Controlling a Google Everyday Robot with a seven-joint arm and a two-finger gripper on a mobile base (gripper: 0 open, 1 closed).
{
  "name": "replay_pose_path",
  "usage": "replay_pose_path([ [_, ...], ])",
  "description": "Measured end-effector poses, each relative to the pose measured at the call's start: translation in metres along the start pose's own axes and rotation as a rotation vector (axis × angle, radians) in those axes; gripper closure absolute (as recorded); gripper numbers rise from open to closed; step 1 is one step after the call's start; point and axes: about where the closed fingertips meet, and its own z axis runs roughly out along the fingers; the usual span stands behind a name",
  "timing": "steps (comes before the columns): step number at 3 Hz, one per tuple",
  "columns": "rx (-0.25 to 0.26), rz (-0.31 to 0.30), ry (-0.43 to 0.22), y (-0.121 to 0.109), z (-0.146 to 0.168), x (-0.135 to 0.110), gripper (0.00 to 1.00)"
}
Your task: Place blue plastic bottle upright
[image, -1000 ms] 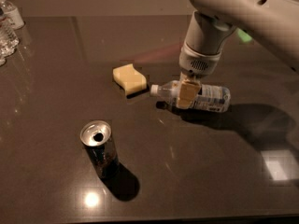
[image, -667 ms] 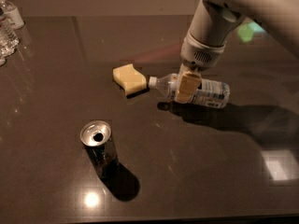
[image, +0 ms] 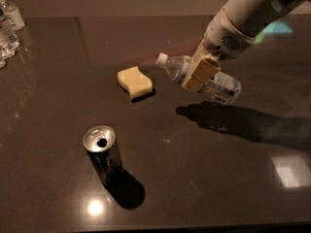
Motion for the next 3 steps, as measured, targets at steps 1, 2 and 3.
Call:
replay_pose_path([
  [1, 0.008, 0.042, -0.142, -0.001, -0.014, -0.006, 1.00],
  [2, 0.018, 0.081, -0.284, -0.002, -0.026, -0.008, 1.00],
  [3, 0.027, 0.108, -0.439, -0.003, -0.037, -0.007, 1.00],
])
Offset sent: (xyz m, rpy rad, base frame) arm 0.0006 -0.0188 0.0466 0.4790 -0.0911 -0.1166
